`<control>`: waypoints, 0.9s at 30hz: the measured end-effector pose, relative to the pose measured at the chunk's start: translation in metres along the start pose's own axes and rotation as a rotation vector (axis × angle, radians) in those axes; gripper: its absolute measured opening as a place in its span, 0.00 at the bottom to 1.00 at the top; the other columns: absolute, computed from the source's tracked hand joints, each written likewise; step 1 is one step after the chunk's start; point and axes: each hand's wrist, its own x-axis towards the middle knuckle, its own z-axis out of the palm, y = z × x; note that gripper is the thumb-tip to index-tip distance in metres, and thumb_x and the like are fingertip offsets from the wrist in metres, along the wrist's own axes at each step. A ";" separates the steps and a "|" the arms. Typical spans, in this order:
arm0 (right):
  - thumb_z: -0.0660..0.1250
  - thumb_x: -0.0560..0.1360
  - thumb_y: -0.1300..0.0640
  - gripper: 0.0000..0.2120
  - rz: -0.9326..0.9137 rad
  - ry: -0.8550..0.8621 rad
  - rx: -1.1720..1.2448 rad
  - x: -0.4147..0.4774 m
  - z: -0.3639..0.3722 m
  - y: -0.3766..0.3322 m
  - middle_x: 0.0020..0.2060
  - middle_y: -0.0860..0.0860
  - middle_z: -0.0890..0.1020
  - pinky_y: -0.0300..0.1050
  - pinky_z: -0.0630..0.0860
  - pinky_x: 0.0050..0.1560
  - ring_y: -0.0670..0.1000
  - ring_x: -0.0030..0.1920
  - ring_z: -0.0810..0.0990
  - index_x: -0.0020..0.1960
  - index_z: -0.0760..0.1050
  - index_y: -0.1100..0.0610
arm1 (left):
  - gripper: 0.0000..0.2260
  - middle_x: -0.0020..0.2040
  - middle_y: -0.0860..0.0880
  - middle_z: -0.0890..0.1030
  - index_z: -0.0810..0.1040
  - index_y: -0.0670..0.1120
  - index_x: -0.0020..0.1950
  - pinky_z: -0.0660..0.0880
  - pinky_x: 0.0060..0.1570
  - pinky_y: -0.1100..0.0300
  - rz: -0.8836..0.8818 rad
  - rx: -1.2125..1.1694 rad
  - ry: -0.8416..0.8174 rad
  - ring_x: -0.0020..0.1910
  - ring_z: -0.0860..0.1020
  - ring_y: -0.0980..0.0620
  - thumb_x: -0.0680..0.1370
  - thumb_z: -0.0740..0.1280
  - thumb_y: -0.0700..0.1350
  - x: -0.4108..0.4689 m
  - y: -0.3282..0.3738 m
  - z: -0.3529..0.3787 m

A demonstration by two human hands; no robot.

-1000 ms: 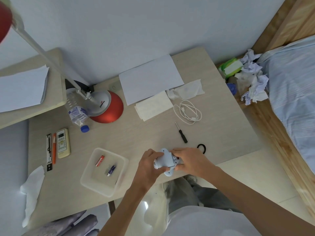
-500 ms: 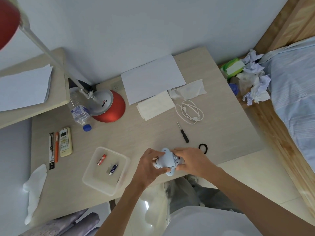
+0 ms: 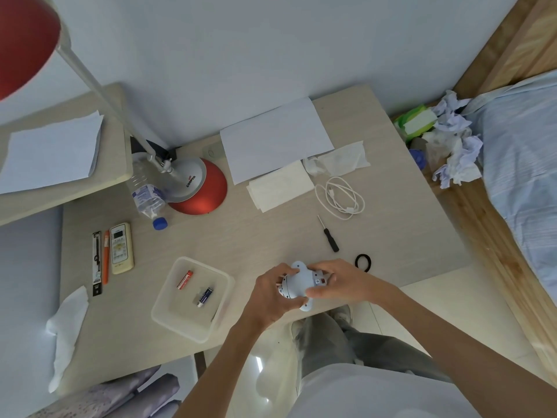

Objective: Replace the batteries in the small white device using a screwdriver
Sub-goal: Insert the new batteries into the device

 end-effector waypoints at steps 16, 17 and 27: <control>0.76 0.75 0.42 0.12 -0.032 0.116 0.066 0.009 0.004 0.009 0.40 0.50 0.89 0.57 0.85 0.48 0.54 0.42 0.88 0.54 0.87 0.46 | 0.28 0.55 0.57 0.83 0.78 0.55 0.60 0.77 0.49 0.74 0.061 -0.007 0.009 0.51 0.82 0.64 0.65 0.87 0.50 0.003 -0.002 0.000; 0.76 0.75 0.43 0.08 -0.038 0.124 0.056 0.009 0.004 0.008 0.39 0.50 0.88 0.54 0.85 0.46 0.53 0.41 0.88 0.52 0.87 0.44 | 0.28 0.55 0.56 0.83 0.79 0.55 0.61 0.77 0.49 0.74 0.066 -0.006 0.006 0.50 0.82 0.64 0.65 0.86 0.51 0.003 -0.002 0.001; 0.77 0.75 0.49 0.03 -0.082 0.175 0.012 0.010 0.005 0.013 0.36 0.47 0.88 0.55 0.85 0.44 0.48 0.38 0.87 0.46 0.85 0.41 | 0.30 0.57 0.54 0.84 0.81 0.50 0.62 0.79 0.49 0.71 0.055 0.007 0.009 0.51 0.83 0.59 0.64 0.85 0.55 0.005 -0.006 0.002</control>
